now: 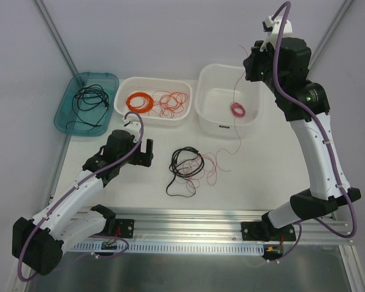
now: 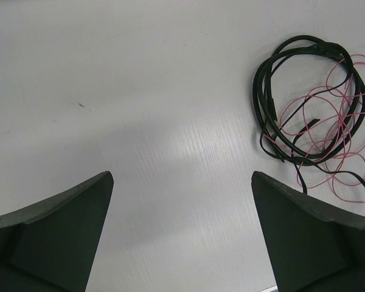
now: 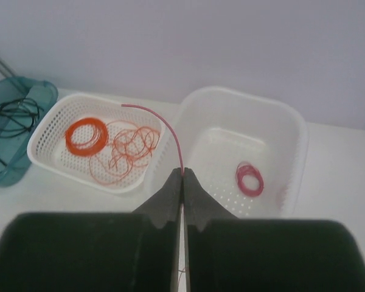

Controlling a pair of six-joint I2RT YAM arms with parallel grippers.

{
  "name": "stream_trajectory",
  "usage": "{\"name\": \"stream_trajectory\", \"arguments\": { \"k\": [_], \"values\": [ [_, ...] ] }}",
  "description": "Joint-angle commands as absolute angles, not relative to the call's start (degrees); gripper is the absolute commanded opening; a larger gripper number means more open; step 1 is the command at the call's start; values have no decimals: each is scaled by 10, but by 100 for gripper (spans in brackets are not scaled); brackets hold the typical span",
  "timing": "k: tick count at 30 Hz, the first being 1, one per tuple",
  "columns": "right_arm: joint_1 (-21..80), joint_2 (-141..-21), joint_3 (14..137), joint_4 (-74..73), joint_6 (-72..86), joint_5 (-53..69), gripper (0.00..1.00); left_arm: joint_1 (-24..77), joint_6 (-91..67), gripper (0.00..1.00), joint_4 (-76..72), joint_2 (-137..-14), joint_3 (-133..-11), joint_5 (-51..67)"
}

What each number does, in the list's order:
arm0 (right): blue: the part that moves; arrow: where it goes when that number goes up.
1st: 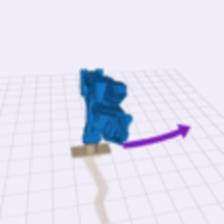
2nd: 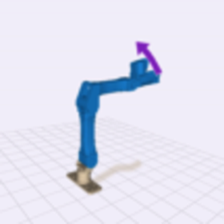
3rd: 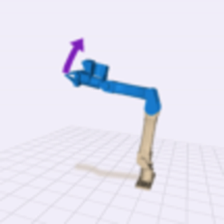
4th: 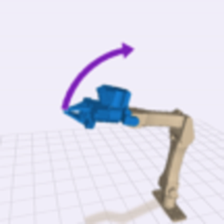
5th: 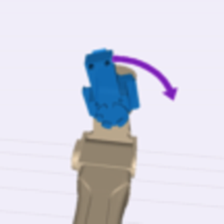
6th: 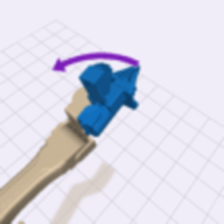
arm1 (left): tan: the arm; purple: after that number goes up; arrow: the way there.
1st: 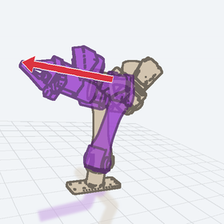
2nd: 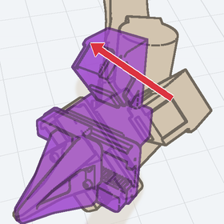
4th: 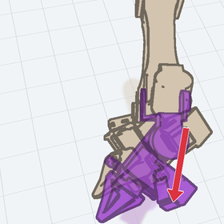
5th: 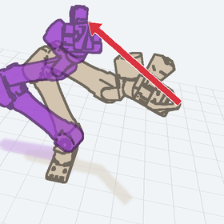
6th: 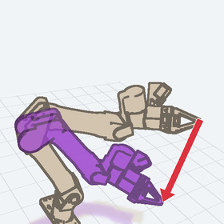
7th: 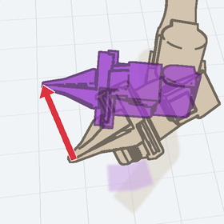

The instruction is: Untangle the cables

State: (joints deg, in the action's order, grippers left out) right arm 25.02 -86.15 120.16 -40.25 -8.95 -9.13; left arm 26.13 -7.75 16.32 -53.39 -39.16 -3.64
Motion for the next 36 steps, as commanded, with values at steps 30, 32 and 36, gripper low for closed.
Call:
{"name": "stream_trajectory", "arguments": {
  "k": [30, 32, 36],
  "values": [
    [159, -771, 760, -202, -54, -72, 99, 253, -57, 99, 156, -548, -394, -40],
    [160, -735, 695, -187, -61, -65, 100, 253, -56, 99, 155, -549, -394, -40],
    [168, -694, 595, -143, -78, -42, 96, 252, -55, 99, 156, -548, -394, -40]
  ]
}}
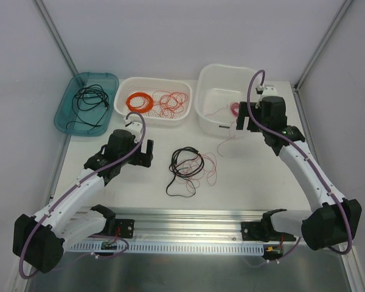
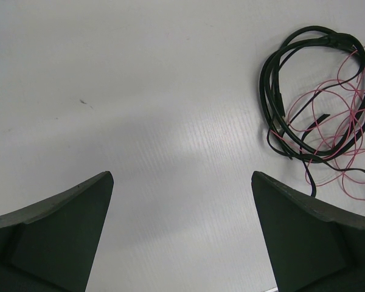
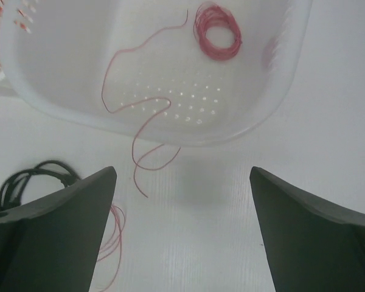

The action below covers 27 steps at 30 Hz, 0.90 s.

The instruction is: Untangle the cables

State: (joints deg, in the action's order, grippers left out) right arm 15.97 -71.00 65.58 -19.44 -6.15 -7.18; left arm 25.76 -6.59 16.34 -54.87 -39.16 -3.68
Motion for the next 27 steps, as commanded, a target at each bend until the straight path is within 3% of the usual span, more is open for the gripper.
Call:
{"name": "stream_trajectory", "arguments": {
  "k": [1, 6, 18, 27],
  "values": [
    [170, -690, 578, -130, -81, -38, 93, 252, -55, 99, 156, -549, -394, -41],
    [183, -705, 528, -70, -81, -21, 86, 252, -53, 99, 156, -549, -394, -42],
    [208, -838, 563, -4, -70, -4, 65, 252, -47, 99, 156, -551, -392, -47],
    [214, -849, 560, 5, -66, -6, 24, 252, -46, 99, 156, -555, -394, -43]
  ]
}}
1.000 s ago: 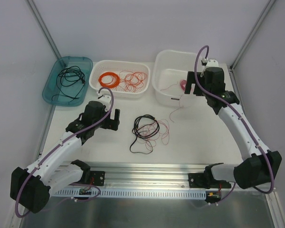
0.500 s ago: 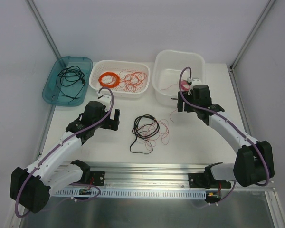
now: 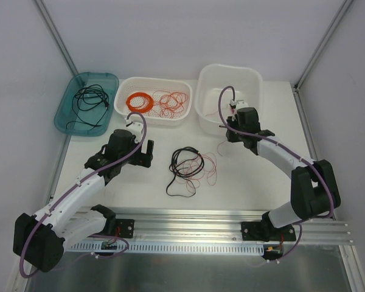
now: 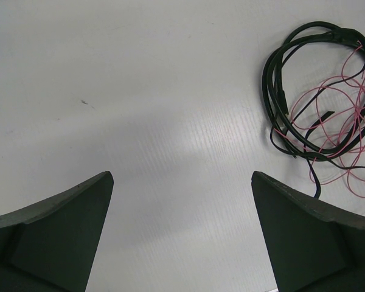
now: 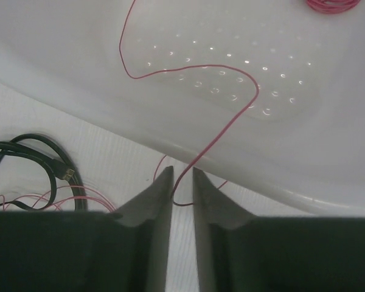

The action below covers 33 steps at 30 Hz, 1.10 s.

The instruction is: Untangle the cables

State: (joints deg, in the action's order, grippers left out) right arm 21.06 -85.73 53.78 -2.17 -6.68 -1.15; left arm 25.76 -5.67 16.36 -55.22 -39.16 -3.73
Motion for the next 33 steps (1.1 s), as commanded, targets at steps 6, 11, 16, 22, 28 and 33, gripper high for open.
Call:
{"name": "stream_trajectory", "arguments": {
  "k": [6, 11, 16, 22, 28, 33],
  "values": [
    [214, -805, 586, -66, -79, -12, 1, 252, -46, 99, 156, -555, -395, -42],
    [214, -760, 673, -205, -88, -7, 1, 251, -46, 99, 156, -559, -394, -39],
    [213, -766, 850, -365, -95, -20, 1, 252, -47, 99, 156, -563, -396, -36],
    [206, -805, 990, -369, -92, -4, 1, 252, -47, 99, 156, -568, -396, -33],
    [179, -871, 1020, -268, -77, -26, 1, 252, -47, 99, 157, -570, -396, -34],
    [162, -933, 1023, -235, -43, -40, 1, 252, -46, 99, 157, -570, -396, -35]
  ]
}}
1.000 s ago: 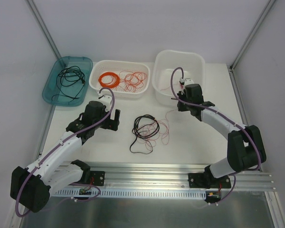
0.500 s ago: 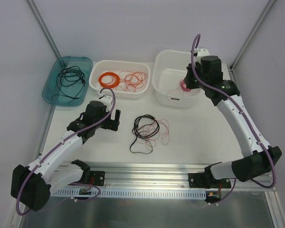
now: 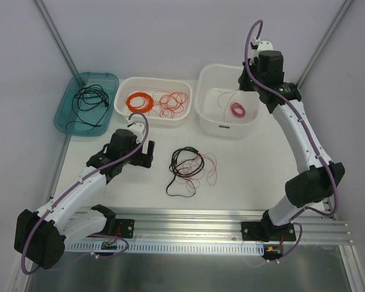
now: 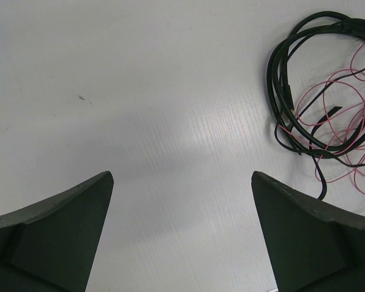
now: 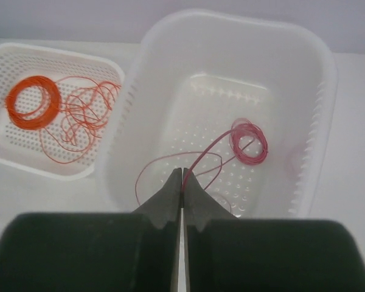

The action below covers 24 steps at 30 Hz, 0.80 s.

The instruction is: Untangle the cables

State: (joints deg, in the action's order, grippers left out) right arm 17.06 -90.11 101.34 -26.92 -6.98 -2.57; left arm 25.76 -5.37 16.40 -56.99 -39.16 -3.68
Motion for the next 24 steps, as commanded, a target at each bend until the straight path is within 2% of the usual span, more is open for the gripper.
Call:
{"name": "stream_trajectory", "arguments": {
  "k": [1, 3, 5, 6, 8, 9, 10, 11, 14, 20, 24],
  "values": [
    [160, -943, 1021, -236, -39, -48, 1, 252, -46, 99, 157, -570, -396, -34],
    [159, -968, 1013, -234, -34, -56, 3, 252, -45, 99, 159, -570, -396, -34],
    [159, -983, 998, -237, -29, -72, 11, 252, -46, 99, 159, -570, -396, -34],
    [159, -987, 994, -249, -27, -76, 25, 252, -45, 99, 159, -570, -396, -33],
    [159, -980, 987, -263, -25, -80, 41, 251, -46, 99, 159, -570, -396, -33],
    [160, -970, 981, -268, -25, -82, 55, 252, -46, 99, 158, -570, -396, -32],
    [160, -961, 973, -267, -27, -81, 63, 252, -46, 99, 158, -571, -396, -31],
    [160, -950, 960, -267, -32, -80, 78, 252, -46, 99, 159, -571, -396, -30],
    [162, -909, 949, -292, -47, -75, 91, 252, -46, 99, 159, -571, -399, -28],
    [181, -809, 889, -334, -63, -26, 95, 252, -47, 99, 159, -570, -398, -26],
    [220, -744, 803, -345, -87, 34, 94, 252, -48, 99, 159, -568, -396, -23]
  ]
}}
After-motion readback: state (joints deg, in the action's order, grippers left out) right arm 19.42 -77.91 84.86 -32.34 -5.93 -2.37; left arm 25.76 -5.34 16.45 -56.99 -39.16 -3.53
